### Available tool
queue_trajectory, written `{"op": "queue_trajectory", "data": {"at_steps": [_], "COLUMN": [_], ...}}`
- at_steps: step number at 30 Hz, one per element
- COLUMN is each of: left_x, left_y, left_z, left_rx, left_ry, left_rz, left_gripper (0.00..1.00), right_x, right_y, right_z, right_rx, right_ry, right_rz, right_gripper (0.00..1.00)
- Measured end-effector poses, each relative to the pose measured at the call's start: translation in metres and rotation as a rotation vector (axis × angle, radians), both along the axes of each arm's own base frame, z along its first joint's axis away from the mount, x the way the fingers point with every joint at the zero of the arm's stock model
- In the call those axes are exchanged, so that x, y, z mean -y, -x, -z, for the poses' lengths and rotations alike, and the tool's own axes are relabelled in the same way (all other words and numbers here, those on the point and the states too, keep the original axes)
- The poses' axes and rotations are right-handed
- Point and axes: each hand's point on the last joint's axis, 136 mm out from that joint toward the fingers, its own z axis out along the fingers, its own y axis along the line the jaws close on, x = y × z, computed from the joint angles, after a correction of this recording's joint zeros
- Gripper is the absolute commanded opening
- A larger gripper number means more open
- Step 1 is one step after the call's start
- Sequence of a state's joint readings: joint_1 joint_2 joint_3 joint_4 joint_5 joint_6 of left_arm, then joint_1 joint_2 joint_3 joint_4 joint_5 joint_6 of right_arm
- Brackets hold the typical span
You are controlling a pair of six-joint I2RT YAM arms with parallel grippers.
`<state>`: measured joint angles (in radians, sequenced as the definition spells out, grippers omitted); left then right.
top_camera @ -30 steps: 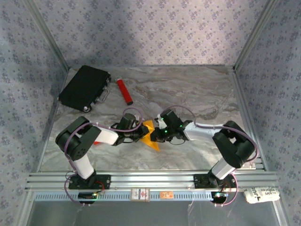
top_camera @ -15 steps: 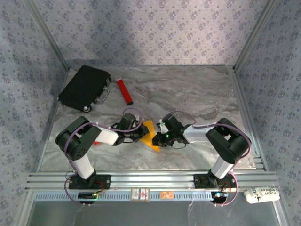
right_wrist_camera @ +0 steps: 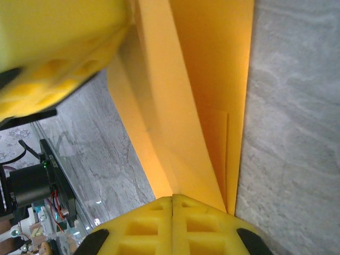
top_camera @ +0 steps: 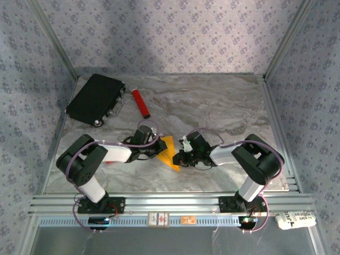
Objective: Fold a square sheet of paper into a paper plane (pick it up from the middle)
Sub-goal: Fourth fold the wing at the center of the table.
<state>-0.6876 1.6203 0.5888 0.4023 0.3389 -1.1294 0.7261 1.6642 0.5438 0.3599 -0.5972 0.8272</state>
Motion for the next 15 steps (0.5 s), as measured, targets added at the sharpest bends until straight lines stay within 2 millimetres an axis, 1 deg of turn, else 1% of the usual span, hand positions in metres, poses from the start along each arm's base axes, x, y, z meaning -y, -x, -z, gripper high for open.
{"op": "queue_trajectory", "data": {"at_steps": [3, 6, 10, 13, 15], "left_x": [0.004, 0.011, 0.020, 0.018, 0.018], "left_y": [0.003, 0.014, 0.029, 0.032, 0.033], "left_z": [-0.012, -0.011, -0.001, 0.016, 0.023], "left_rx": [0.027, 0.020, -0.005, -0.041, -0.061], "left_ry": [0.007, 0.000, -0.017, -0.045, -0.056], "left_rz": [0.027, 0.067, 0.114, 0.115, 0.110], "left_gripper": [0.00, 0.00, 0.00, 0.00, 0.00], "right_x": [0.000, 0.000, 0.000, 0.000, 0.001], "right_y": [0.000, 0.000, 0.000, 0.000, 0.000], "right_z": [0.000, 0.000, 0.000, 0.000, 0.000], "right_rx": [-0.001, -0.003, -0.003, -0.002, -0.001], "right_ry": [-0.002, -0.003, -0.003, -0.004, -0.005], "right_rz": [0.001, 0.004, 0.004, 0.004, 0.004], "right_gripper": [0.01, 0.01, 0.01, 0.01, 0.01]}}
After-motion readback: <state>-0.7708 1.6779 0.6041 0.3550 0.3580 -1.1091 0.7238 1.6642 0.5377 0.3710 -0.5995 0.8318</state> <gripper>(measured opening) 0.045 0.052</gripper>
